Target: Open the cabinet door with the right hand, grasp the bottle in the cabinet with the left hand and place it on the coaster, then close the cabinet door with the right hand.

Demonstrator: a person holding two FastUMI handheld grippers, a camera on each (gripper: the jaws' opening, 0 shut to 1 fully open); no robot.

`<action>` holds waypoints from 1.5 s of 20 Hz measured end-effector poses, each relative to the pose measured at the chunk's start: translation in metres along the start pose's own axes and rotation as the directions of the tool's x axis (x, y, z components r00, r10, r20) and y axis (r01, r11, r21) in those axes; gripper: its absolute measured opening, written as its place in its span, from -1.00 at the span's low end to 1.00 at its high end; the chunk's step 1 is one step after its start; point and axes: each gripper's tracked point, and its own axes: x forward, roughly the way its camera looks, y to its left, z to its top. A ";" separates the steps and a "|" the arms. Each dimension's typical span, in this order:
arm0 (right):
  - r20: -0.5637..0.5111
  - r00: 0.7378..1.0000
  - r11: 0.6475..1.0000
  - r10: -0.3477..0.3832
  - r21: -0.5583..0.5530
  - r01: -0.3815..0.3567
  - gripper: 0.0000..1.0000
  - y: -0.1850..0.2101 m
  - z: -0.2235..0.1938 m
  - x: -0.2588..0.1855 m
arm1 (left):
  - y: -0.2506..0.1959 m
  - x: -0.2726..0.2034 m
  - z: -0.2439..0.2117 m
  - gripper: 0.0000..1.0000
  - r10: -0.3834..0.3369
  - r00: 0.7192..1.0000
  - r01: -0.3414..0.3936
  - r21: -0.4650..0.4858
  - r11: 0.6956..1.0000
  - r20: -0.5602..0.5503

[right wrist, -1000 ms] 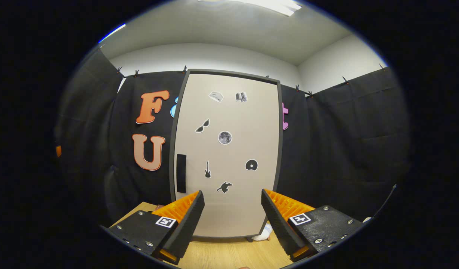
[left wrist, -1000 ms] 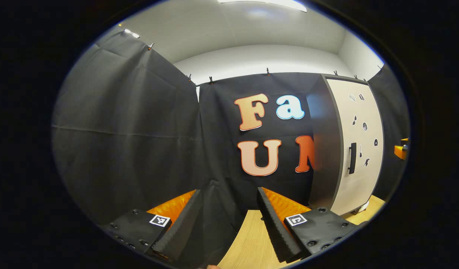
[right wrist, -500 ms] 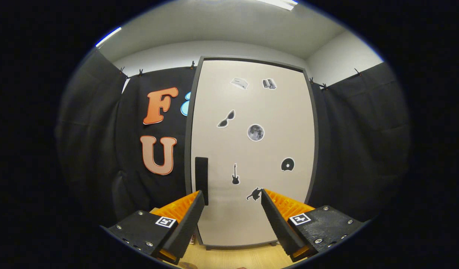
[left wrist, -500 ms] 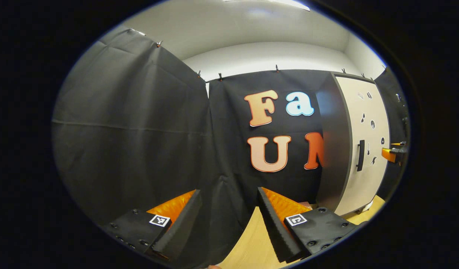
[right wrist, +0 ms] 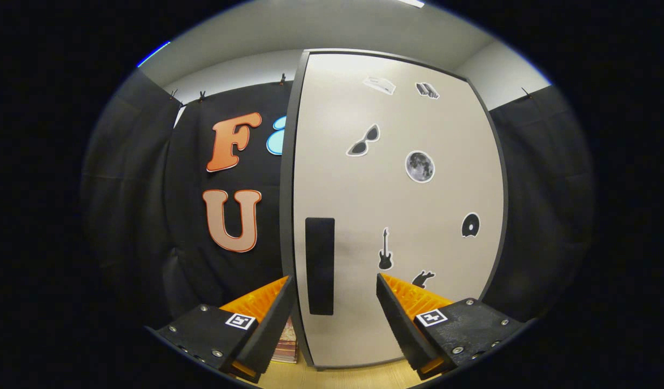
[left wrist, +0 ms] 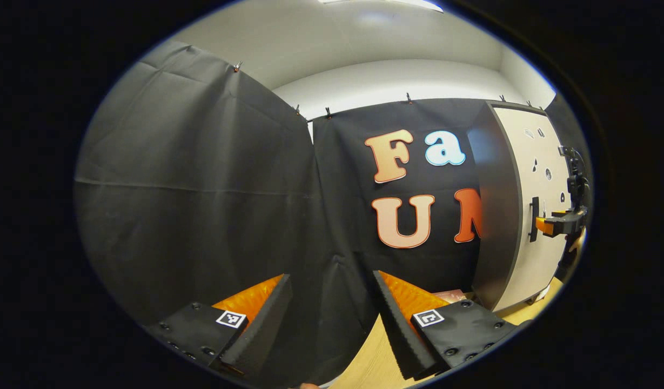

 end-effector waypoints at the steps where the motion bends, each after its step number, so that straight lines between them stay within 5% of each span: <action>1: -0.008 1.000 1.000 -0.002 0.002 0.002 0.81 0.001 -0.004 0.009 | 0.002 0.000 -0.002 0.87 0.003 1.000 -0.003 0.003 1.000 -0.002; 11: -0.066 0.998 0.999 0.009 0.032 -0.007 -0.26 0.014 -0.018 0.043 | 0.004 0.004 -0.021 0.93 0.012 0.999 -0.012 -0.005 1.000 -0.039; 24: -0.057 0.997 0.998 0.060 0.035 -0.059 -0.60 0.010 -0.017 0.015 | -0.012 -0.004 -0.028 0.93 -0.013 0.999 0.012 -0.017 1.000 -0.052; 30: -0.048 0.997 0.998 0.062 0.024 -0.061 -0.60 -0.001 -0.016 -0.004 | -0.018 -0.011 -0.028 0.87 -0.022 0.998 0.022 -0.012 1.000 -0.056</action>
